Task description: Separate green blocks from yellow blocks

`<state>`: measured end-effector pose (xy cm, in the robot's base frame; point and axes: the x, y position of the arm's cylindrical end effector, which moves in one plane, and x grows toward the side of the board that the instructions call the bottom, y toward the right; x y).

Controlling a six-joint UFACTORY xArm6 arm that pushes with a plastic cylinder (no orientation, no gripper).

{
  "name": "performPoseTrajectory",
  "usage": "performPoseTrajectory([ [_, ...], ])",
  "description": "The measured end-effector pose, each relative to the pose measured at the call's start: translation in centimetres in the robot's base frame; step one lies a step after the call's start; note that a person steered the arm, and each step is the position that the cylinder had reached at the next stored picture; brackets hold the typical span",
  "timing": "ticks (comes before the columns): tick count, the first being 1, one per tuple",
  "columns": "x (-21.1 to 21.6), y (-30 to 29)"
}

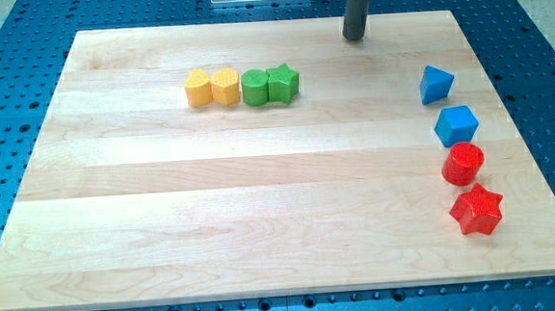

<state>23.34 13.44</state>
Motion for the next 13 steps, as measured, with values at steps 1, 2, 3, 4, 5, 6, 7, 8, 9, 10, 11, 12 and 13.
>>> performPoseTrajectory([
  [1,0.0,0.0],
  [2,0.0,-0.1],
  [3,0.3,-2.5],
  [4,3.7,-3.4],
  [5,7.7,-7.6],
  [6,14.7,-12.3],
  [7,14.0,-11.3],
  [8,12.7,-15.1],
  [9,16.1,-20.8],
  [10,23.2,-22.4],
  [11,26.6,-18.4],
  [12,26.4,-18.7],
  [13,25.2,-11.2],
])
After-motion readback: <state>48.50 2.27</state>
